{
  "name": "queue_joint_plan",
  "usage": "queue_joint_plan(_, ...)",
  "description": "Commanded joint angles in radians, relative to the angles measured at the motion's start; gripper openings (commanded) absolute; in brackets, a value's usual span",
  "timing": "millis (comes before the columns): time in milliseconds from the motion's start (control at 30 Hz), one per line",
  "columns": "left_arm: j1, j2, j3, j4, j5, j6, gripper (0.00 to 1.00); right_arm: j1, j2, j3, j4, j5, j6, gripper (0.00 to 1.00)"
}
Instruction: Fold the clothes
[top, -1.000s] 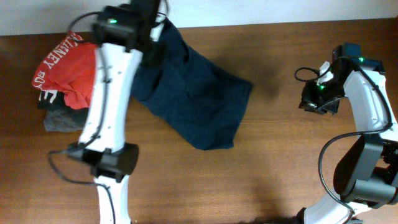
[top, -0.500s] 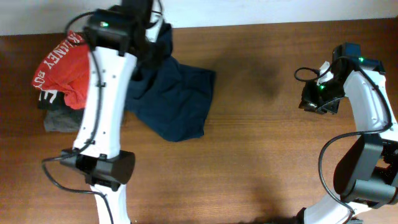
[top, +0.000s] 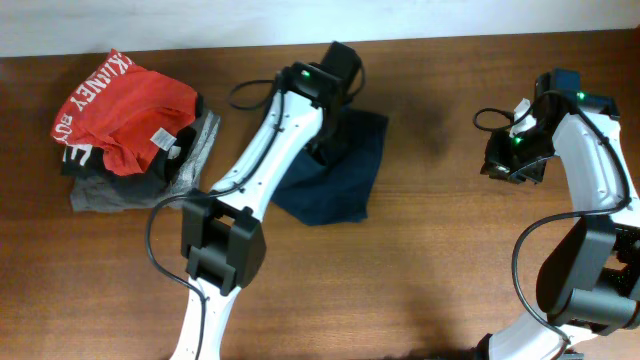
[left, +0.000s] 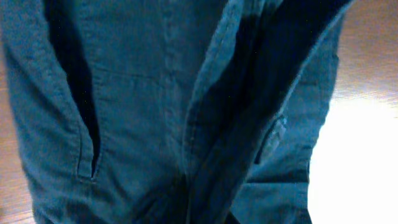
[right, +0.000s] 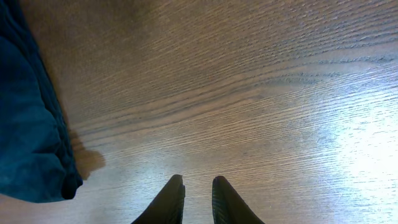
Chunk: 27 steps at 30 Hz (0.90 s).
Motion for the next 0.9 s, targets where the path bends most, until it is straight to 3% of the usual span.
queue_joint_plan(0, -0.041, 0.006, 0.005, 0.055, 0.076, -0.08, 0.07, 0.012, -0.005, 0.008, -0.004, -0.002, 0.004, 0.21)
queue_joint_plan(167, -0.061, 0.01, 0.005, 0.112, 0.079, -0.122, 0.14, 0.031, -0.005, 0.008, -0.001, -0.002, 0.004, 0.21)
queue_joint_plan(233, -0.069, 0.016, 0.005, 0.126, 0.079, -0.122, 0.22, 0.04, -0.005, 0.008, 0.002, -0.002, 0.004, 0.21)
queue_joint_plan(567, -0.08, 0.037, 0.008, 0.148, 0.079, -0.121, 0.23, 0.051, -0.005, 0.008, 0.005, 0.002, 0.004, 0.21)
queue_joint_plan(733, -0.08, 0.037, 0.008, 0.212, 0.284, -0.053, 0.24, 0.051, -0.005, 0.008, 0.005, 0.002, 0.004, 0.21)
queue_joint_plan(867, -0.077, 0.037, 0.013, 0.215, 0.348, 0.01, 0.24, 0.051, -0.005, 0.008, 0.005, -0.005, -0.016, 0.21)
